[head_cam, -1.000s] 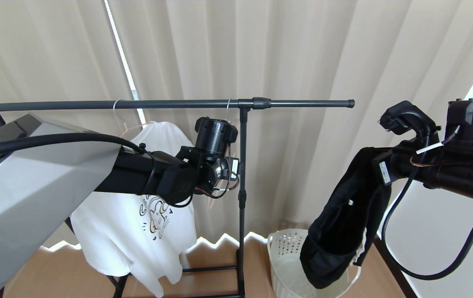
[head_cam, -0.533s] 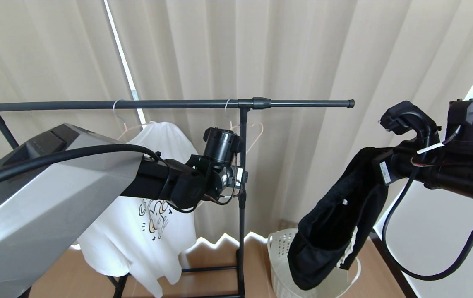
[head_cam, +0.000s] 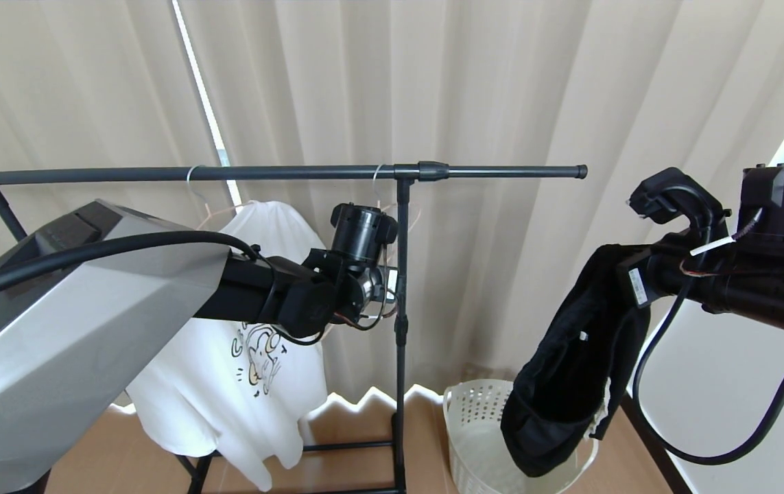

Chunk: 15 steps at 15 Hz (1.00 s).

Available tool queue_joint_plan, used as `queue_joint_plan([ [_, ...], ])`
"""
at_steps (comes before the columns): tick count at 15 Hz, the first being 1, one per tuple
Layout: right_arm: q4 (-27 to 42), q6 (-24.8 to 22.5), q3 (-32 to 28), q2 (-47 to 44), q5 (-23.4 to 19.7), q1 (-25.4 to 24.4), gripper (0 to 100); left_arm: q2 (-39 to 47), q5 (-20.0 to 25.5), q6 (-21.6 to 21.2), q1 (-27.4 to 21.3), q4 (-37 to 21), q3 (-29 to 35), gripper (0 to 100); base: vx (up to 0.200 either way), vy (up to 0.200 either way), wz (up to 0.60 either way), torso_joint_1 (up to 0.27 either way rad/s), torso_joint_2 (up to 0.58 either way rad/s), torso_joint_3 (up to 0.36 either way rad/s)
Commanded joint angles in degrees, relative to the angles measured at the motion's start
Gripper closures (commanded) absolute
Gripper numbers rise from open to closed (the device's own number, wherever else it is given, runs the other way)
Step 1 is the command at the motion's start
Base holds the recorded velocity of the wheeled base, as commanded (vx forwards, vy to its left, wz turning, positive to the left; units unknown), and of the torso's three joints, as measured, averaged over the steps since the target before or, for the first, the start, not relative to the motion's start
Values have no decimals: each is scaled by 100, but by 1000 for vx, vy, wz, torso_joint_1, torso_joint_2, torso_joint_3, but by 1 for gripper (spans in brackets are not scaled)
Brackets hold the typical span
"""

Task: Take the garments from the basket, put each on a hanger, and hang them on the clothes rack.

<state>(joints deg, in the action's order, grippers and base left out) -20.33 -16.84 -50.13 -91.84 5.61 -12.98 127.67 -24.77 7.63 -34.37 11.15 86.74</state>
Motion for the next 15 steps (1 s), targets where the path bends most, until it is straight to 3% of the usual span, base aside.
queue_joint_plan([
  [1,3,-4,3,-9,2,-2,100,-23,-1,2,70,1,19,0,0,0,0,0,0,0],
  [10,3,-4,-6,-18,2,-2,100,249,139,37,132,27,54,0,0,0,0,0,0,0],
  [11,3,-4,-6,-18,2,-2,100,258,139,37,132,27,54,100,0,0,0,0,0,0],
  [15,-6,-4,-6,-79,2,-2,100,205,122,45,141,27,107,100,0,0,0,0,0,0],
])
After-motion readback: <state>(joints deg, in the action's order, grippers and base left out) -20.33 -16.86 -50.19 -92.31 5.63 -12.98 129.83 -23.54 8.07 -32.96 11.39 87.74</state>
